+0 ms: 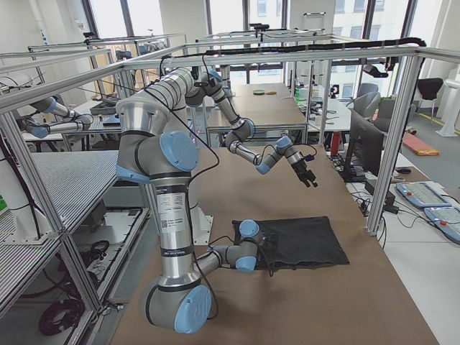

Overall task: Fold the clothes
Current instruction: 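Press the right gripper at the shirt's lower corner nearest the robot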

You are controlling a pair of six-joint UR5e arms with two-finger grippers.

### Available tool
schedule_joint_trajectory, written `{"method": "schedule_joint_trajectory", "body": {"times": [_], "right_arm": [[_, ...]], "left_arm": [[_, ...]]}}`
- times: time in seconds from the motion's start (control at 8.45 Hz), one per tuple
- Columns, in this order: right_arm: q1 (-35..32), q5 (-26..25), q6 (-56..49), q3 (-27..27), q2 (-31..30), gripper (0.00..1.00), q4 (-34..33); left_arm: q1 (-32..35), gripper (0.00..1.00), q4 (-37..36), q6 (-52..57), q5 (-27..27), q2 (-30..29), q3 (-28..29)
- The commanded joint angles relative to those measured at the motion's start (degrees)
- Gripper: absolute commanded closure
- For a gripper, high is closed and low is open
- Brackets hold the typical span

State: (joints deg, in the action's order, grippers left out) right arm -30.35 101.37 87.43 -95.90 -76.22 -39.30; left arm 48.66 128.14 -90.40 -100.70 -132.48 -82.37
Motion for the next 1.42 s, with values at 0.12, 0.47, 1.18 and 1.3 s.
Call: {"method": "schedule_joint_trajectory", "body": {"times": [0.12, 0.47, 1.18, 1.3], "right_arm": [[-0.3, 1.5, 0.3, -1.6, -0.7, 0.06, 0.2], [-0.9, 3.7, 3.4, -7.9, -3.4, 0.06, 0.2], [-0.3, 3.6, 14.4, -8.3, -6.4, 0.06, 1.3], [0.7, 3.5, 14.4, -8.3, -6.7, 0.06, 1.3]], "left_arm": [[-0.1, 0.00, -0.3, 0.0, 1.2, -0.1, -0.1], [-0.2, 0.00, -0.5, 0.0, 1.2, -0.1, -0.2], [-0.4, 0.00, -0.5, 0.0, 2.1, 0.1, -0.2], [-0.4, 0.00, -0.5, 0.0, 2.1, 0.1, -0.2]]}}
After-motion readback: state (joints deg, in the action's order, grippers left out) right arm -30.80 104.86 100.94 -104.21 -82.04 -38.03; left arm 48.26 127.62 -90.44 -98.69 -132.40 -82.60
